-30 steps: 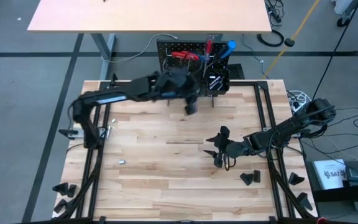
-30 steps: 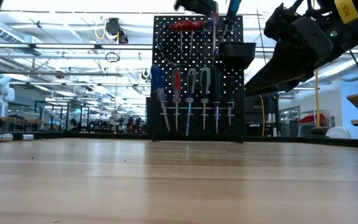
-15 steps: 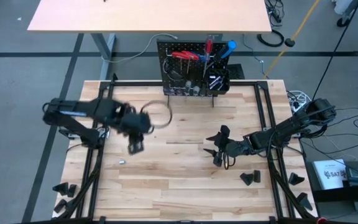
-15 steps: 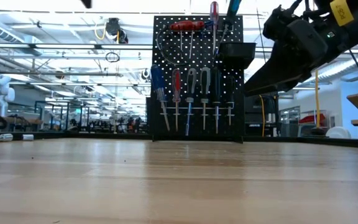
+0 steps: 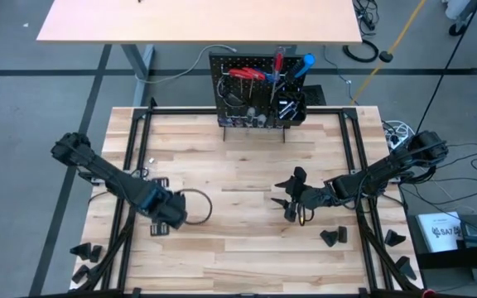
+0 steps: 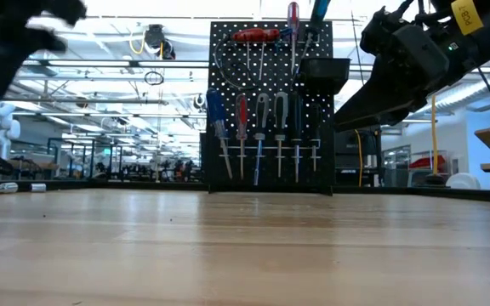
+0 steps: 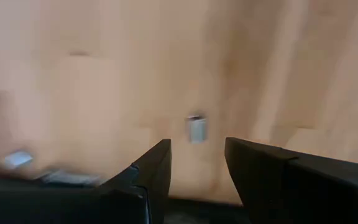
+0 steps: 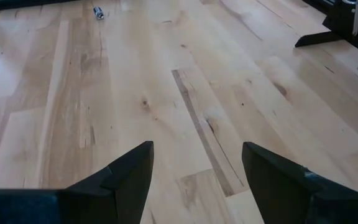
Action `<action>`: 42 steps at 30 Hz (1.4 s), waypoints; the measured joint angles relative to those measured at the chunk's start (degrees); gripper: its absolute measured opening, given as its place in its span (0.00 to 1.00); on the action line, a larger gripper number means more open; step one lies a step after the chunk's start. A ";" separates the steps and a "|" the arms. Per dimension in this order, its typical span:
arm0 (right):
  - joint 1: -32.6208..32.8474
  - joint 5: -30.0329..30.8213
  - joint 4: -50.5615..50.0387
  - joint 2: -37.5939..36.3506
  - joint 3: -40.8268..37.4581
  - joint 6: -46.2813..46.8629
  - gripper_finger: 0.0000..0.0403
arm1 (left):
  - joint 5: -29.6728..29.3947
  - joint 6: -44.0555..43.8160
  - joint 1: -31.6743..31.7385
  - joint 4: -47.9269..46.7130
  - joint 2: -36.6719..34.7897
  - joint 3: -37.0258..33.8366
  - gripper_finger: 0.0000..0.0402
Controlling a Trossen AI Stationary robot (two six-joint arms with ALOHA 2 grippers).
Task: Hang tools onto peg board
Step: Put the silver socket into the black bin on the peg board
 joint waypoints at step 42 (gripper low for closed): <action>-0.26 2.86 6.52 7.96 0.04 -0.38 0.59 | -2.98 -14.91 -10.51 35.12 -11.79 -35.48 0.36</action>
